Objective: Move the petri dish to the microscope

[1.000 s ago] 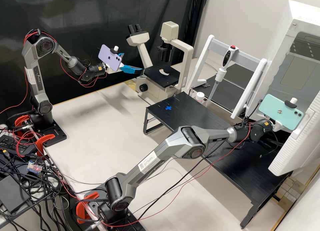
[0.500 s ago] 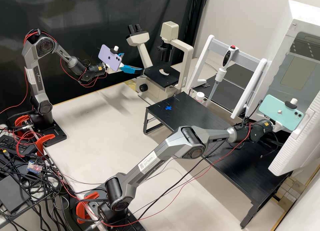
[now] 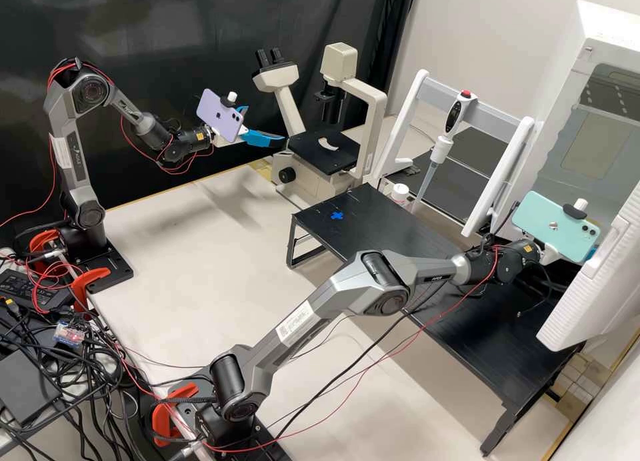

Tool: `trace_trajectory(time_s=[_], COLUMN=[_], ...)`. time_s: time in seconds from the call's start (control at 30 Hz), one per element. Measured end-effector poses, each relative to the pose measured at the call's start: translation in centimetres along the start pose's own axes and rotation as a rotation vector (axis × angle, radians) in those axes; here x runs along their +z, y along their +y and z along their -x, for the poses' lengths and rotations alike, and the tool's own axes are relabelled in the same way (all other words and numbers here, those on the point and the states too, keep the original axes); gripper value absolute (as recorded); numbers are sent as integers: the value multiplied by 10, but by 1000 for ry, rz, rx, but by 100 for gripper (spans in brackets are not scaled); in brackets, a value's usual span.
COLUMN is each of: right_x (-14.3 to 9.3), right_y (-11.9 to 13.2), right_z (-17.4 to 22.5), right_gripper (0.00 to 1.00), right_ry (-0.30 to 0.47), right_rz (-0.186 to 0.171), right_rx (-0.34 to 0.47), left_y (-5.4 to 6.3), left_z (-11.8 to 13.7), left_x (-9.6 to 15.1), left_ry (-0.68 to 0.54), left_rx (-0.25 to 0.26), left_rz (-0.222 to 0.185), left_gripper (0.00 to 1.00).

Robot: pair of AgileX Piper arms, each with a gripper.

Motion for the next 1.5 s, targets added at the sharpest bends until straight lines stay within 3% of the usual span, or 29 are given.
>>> trace_trajectory(time_s=[0.1, 0.13, 1.5], right_x=[0, 0, 0], right_y=[-1, -1, -1], right_z=[0, 0, 0], right_gripper=[100, 0, 0], right_ry=[4, 7, 7], right_rz=[0, 0, 0], right_rx=[-1, -1, -1], left_y=[0, 0, 0], left_z=[0, 0, 0], left_x=[0, 0, 0], left_ry=[0, 0, 0], left_rx=[0, 0, 0], left_rz=[0, 0, 0], left_gripper=[100, 100, 100])
